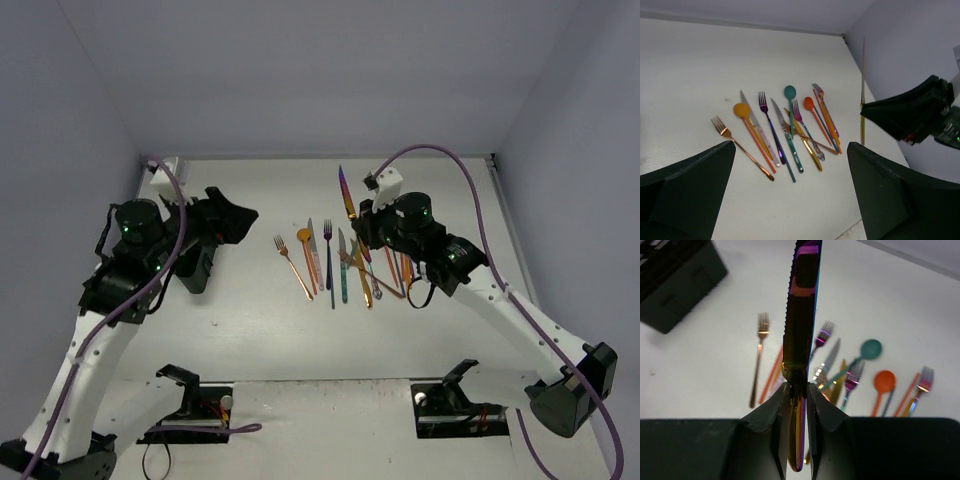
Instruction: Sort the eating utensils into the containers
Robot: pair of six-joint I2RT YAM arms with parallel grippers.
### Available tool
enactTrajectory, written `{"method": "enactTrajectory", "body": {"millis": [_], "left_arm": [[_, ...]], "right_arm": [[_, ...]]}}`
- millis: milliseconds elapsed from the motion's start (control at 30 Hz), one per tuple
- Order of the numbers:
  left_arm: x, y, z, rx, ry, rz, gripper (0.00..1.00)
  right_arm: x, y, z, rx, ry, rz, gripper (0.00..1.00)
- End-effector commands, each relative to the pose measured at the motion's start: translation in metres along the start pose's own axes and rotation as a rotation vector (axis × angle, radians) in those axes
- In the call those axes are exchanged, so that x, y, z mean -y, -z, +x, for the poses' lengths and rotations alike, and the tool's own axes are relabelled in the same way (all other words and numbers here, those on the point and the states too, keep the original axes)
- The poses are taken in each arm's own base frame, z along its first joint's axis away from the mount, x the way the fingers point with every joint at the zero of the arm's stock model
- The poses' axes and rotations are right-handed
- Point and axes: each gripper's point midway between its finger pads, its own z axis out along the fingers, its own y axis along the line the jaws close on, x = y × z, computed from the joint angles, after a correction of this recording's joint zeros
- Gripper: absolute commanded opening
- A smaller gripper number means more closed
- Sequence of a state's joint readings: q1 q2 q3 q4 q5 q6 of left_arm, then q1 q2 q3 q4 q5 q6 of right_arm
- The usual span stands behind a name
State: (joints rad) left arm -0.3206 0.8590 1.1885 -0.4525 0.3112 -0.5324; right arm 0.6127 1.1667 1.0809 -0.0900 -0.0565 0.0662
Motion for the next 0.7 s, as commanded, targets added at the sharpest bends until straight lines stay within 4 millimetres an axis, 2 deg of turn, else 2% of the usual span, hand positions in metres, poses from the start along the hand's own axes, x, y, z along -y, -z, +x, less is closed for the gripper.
{"method": "enactTrajectory", "body": {"millis": [0,167,367,667], "left_arm": [[0.047,-0.026,-0.043,0.142,0.041,0.173,0.9],[0.073,-0.052,-0.035,0.112,0.036,0.208,0.83],[0.083,-0.08,-0.015,0.066,0.021,0.165,0.79],[0.083,-0.097,0.009,0.0,0.031,0.139,0.7]], "right_arm": [[-0.051,0.007,-0.045,0.172,0.039,-0.173,0.0],[-0.09,0.005,-0.046,0.18,0.069,-0.261,0.0],[-0.115,0.002,-0.047,0.182,0.086,-0.305,0.0],[-0.124,-0.004,-0.043,0.184,0.086,-0.324,0.0]]}}
